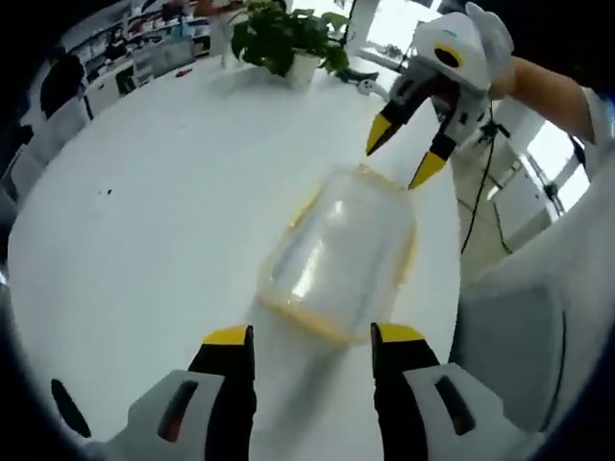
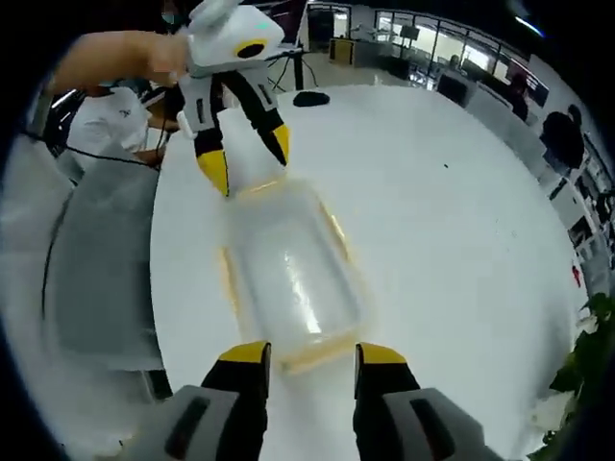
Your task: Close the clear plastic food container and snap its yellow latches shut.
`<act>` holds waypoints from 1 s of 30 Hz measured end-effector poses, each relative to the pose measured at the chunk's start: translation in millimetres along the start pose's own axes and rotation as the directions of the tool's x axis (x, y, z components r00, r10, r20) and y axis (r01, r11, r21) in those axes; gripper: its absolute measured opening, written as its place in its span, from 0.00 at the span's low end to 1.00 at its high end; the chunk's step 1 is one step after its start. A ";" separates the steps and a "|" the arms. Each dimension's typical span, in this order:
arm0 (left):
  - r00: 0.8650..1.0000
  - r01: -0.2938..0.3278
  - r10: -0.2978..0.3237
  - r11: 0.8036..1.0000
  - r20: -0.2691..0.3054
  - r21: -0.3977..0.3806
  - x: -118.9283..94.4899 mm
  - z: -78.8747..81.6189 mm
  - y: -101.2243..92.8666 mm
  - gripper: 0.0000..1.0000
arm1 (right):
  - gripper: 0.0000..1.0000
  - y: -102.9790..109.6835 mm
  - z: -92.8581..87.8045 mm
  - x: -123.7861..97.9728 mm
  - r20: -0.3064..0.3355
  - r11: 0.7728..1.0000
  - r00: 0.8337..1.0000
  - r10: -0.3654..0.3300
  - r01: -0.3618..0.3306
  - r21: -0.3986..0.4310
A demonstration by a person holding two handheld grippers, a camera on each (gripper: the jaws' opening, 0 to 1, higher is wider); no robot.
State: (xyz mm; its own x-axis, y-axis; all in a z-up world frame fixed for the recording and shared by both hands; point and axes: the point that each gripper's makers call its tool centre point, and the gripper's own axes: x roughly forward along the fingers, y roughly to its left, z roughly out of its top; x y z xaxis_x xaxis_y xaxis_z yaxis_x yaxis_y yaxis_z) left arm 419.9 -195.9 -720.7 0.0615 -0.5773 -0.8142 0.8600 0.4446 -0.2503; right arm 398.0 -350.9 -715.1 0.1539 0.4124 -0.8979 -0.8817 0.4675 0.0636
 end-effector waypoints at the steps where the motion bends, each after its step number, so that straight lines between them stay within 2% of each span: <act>1: 1.000 -0.007 0.007 0.999 0.005 -0.034 -0.2 -0.3 1.0 0.47 | 0.32 -0.2 1.1 0.3 0.008 1.000 1.000 -0.003 0.003 0.019; 5: 0.999 -0.048 0.051 0.990 0.017 -0.134 0.8 -1.8 7.5 0.47 | 0.33 -6.4 6.3 2.4 0.039 0.989 0.998 -0.044 0.038 0.144; 8: 0.997 -0.071 0.077 0.981 0.026 -0.183 1.4 -1.0 10.1 0.46 | 0.33 -11.2 11.3 3.5 0.063 0.969 0.995 -0.074 0.057 0.242; 11: 0.996 -0.063 0.076 0.964 0.039 -0.257 3.2 0.4 6.8 0.46 | 0.36 -10.7 10.6 6.8 0.055 0.947 0.996 -0.076 0.055 0.317; 13: 0.997 -0.045 0.062 0.951 0.046 -0.305 7.0 0.5 2.7 0.47 | 0.39 -11.4 7.9 10.5 0.040 0.945 0.996 -0.079 0.062 0.321; 15: 0.996 -0.066 0.081 0.952 0.039 -0.299 8.9 -1.6 3.2 0.47 | 0.41 -10.3 3.0 13.1 0.017 0.939 0.997 -0.082 0.071 0.337; 17: 0.995 -0.075 0.089 0.949 0.033 -0.305 11.1 -4.0 3.1 0.46 | 0.40 -6.4 1.7 15.3 0.019 0.939 0.998 -0.064 0.054 0.341; 19: 0.996 -0.077 0.090 0.939 0.023 -0.336 12.5 -6.7 2.8 0.46 | 0.41 -3.9 2.0 17.1 0.026 0.926 0.998 -0.053 0.040 0.375; 26: 0.997 -0.044 0.066 0.923 0.045 -0.383 19.7 -2.9 -6.5 0.47 | 0.38 1.9 -1.7 22.4 0.019 0.913 0.999 -0.037 0.026 0.408; 30: 0.996 -0.055 0.075 0.931 0.042 -0.362 22.6 -1.7 -9.0 0.45 | 0.38 1.5 -1.8 22.3 0.033 0.903 0.999 -0.024 0.007 0.430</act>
State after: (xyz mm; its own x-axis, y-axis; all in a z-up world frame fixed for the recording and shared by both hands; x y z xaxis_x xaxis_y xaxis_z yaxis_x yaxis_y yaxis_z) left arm 412.7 -211.8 -737.7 0.1475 -0.5708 -0.8078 0.6139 0.6932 -0.3777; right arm 399.3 -342.4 -735.7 0.1895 0.4267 -0.8843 -0.6027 0.7615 0.2383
